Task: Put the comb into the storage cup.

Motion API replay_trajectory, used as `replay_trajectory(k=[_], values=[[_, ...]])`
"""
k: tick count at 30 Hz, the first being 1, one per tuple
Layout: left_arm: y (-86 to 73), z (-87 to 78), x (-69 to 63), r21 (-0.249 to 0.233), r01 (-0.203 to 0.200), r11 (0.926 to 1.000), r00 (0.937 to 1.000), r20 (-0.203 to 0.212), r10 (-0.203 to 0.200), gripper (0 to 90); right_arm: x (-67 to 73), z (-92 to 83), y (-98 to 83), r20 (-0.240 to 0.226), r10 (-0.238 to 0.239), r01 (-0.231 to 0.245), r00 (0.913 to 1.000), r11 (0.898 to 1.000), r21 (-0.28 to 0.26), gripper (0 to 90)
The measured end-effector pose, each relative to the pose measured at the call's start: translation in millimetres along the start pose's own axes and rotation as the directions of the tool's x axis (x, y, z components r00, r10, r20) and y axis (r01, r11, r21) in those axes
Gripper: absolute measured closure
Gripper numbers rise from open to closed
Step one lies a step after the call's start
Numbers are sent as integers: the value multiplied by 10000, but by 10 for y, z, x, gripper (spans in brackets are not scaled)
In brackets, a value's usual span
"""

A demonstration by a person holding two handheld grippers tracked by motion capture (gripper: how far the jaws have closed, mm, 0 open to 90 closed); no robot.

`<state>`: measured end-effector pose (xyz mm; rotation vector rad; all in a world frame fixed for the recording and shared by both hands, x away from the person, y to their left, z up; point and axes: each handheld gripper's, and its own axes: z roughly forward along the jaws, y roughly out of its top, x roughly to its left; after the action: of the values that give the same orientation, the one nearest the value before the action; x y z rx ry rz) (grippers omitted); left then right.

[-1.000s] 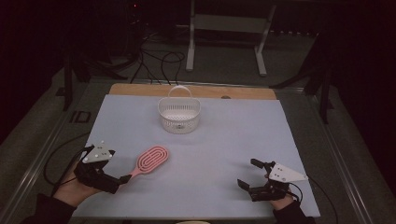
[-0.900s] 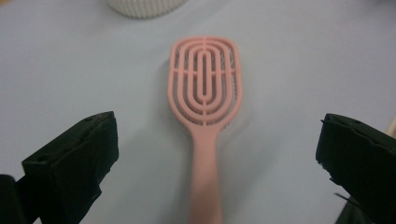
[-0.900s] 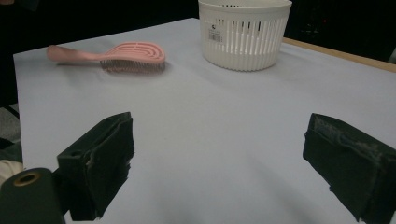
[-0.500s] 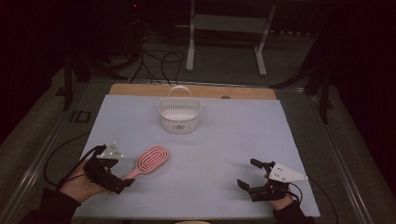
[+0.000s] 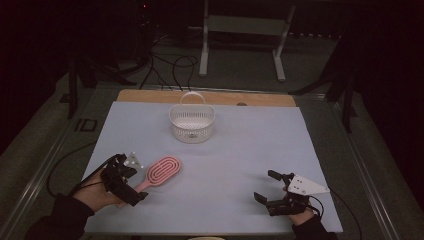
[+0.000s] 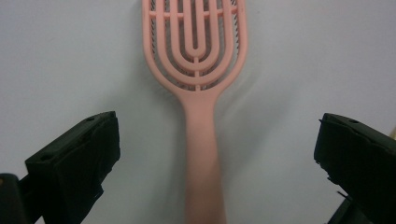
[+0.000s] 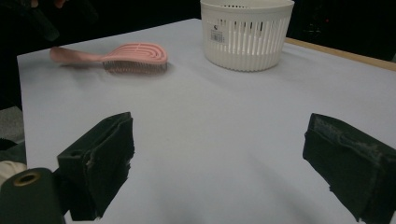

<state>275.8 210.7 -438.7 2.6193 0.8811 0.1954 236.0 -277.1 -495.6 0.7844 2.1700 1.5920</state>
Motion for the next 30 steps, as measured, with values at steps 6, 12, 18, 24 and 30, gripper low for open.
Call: replay_trajectory(k=[6,12,18,24,30], values=[[58,71,14,473,-21,9989,10000,42,19,25,3,1,1,-19,-8,8,10000,10000,-9,84],[86,147,34,853,-18,9964,10000,60,13,42,6,2,1,-42,3,-3,10000,10000,8,85],[96,200,49,1048,-15,9945,10000,53,9,112,5,1,1,-51,-42,42,10000,10000,-8,85],[90,259,71,1270,-3,9919,10000,92,-9,192,6,-1,3,-61,-60,60,10000,10000,-22,85],[81,314,74,1507,-59,9886,9995,325,10,320,9,0,3,-55,-69,69,10000,10000,-5,85]])
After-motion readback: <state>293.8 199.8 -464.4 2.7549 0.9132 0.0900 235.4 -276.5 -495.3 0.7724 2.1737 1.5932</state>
